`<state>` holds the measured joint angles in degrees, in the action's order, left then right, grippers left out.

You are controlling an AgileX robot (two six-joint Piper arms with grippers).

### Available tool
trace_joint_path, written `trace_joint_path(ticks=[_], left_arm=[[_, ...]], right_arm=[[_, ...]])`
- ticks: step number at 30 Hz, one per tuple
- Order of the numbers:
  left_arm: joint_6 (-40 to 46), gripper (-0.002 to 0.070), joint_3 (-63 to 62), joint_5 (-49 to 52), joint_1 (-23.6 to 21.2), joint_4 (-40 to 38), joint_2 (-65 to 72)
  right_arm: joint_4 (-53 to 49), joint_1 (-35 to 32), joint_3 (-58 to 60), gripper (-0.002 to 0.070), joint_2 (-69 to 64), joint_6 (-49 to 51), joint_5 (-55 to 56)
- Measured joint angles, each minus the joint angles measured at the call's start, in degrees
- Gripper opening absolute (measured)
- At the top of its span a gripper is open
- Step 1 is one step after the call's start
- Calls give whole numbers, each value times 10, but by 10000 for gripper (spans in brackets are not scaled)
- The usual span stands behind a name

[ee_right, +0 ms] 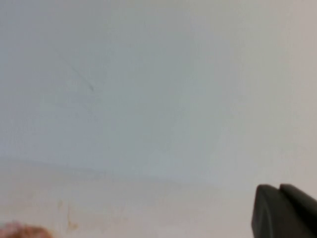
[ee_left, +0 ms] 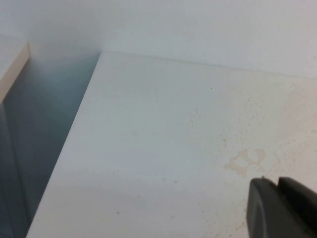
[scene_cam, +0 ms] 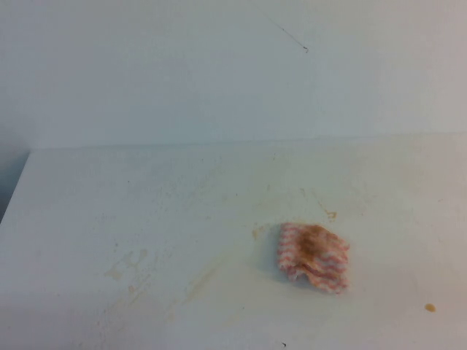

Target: Wipe the table

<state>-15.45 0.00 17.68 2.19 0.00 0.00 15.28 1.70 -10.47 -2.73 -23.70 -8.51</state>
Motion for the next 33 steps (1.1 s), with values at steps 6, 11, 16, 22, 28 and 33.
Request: trace_joint_path(ticks=[6, 11, 16, 22, 28, 33], left_arm=[[0, -4, 0, 0, 0, 0, 0], [0, -4, 0, 0, 0, 0, 0], [0, -4, 0, 0, 0, 0, 0], [-1, -4, 0, 0, 0, 0, 0], [-1, -4, 0, 0, 0, 0, 0], [-1, -4, 0, 0, 0, 0, 0]], right_arm=[[47, -64, 118, 0, 34, -3, -92], [48, -77, 118, 0, 34, -36, -142], [47, -78, 118, -1, 34, -95, -144], [31, -78, 118, -1, 34, -103, -146], [26, -78, 118, -1, 34, -104, -144], [24, -78, 118, -1, 34, -104, -144]])
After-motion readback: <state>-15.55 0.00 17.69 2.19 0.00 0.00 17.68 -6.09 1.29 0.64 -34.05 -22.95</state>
